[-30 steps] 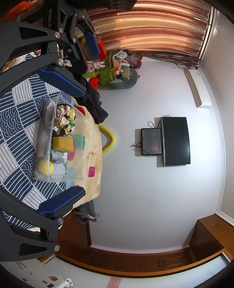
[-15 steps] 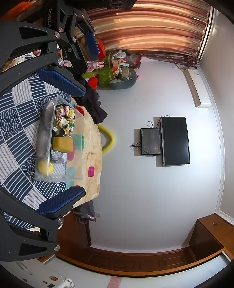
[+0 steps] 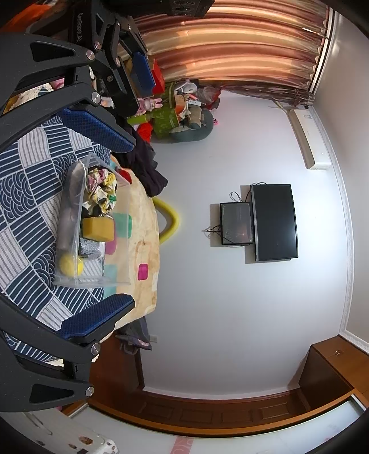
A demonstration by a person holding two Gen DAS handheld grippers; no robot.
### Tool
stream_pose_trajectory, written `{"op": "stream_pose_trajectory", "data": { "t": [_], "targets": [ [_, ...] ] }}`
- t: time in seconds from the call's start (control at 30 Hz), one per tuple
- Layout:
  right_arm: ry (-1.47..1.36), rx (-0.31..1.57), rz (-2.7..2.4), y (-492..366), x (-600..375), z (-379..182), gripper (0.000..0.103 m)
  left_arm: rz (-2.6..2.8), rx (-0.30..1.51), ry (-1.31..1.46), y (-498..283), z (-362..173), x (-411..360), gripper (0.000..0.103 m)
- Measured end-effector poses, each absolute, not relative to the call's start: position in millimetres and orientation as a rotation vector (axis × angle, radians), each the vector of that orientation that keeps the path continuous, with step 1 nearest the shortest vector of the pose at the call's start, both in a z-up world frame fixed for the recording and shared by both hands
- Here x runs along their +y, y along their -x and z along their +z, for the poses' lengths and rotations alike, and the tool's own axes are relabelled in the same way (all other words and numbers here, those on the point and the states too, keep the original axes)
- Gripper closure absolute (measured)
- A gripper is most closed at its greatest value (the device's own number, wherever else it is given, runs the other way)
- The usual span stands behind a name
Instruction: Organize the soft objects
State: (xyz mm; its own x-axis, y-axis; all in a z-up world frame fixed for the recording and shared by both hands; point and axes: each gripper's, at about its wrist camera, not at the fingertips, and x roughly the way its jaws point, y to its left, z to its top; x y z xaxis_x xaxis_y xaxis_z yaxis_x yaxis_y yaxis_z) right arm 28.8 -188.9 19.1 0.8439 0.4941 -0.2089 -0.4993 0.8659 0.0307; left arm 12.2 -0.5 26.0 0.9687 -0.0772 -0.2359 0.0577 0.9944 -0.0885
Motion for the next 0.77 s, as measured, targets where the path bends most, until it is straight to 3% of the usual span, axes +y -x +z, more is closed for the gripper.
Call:
{"op": "stream_pose_trajectory", "data": {
  "t": [0.77],
  "targets": [
    [0.02,0.222,0.526,-28.4,-186.7,16.7,0.003,-0.071,0.24,0.073,-10.8,25.2,-2.7,0.001]
  ]
}}
